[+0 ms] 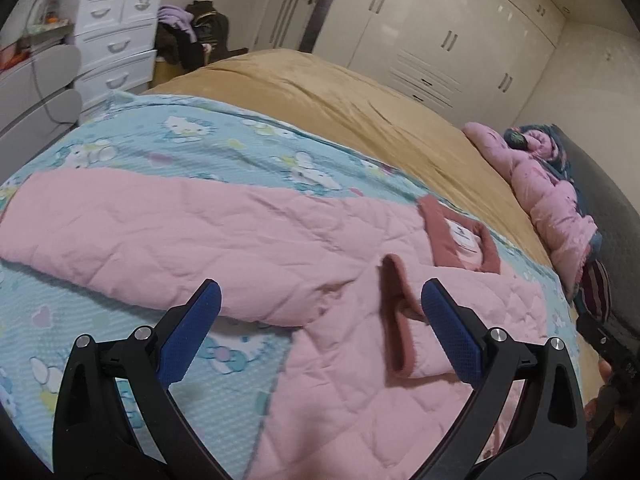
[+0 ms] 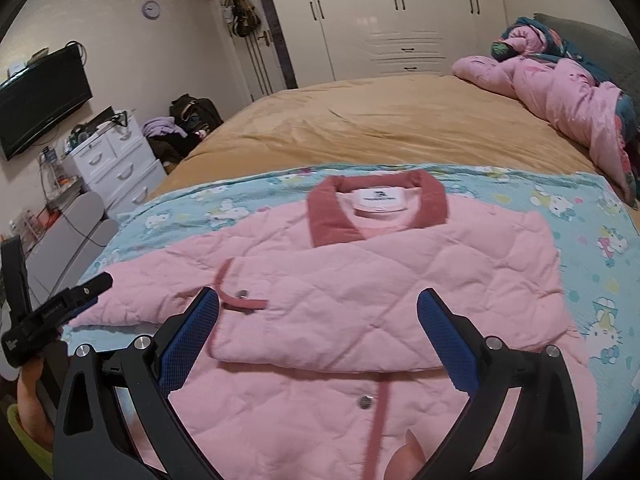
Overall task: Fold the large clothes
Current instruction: 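Move the left gripper to the cuff of the other sleeve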
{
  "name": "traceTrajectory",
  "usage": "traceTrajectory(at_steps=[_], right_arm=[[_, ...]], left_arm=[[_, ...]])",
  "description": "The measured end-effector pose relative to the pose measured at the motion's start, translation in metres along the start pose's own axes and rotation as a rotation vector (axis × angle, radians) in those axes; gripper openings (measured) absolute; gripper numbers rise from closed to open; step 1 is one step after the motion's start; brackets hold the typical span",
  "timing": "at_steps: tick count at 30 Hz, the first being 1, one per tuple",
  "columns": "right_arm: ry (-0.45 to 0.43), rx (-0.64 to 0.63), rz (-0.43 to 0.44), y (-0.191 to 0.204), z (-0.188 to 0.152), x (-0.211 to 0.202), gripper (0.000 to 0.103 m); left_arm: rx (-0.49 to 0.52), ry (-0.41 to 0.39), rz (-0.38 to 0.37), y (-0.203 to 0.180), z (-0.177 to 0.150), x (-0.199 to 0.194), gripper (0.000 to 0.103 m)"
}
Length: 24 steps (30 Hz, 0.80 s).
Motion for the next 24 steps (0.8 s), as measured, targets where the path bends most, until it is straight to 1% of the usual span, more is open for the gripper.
traceTrajectory(at_steps=[6,9,18,24], right_arm=[[0.006,-0.054,0.028,0.042,0.003,0.011,0.099],[0.016,-0.080,0.045,0.063,0.002,0.018,0.099],[0.051,-0.174,0.111,0.128,-0.010,0.038,0.099],[0.075,-0.223,0.151,0.163,-0.019,0.049,0.099]], left_arm=[[-0.068,-0.004,0.017,0.037,-0.002,-0.007,0.094],[-0.091,-0.007,0.040,0.057,-0.004,-0.009,0.094],[-0.189,-0.012,0.107,0.115,-0.007,-0.010,0.094],[-0.251,-0.020,0.140,0.146,-0.011,-0.010,0.094]])
Point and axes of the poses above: each gripper's, at about its wrist camera, not at the fingertips, and x roughly the way its jaws point, y to its left, z to its top, the point moved 10 cm from there along x, roughly the way its jaws point, and after that the axes turned 1 degree about z, right-handed, at the moved point
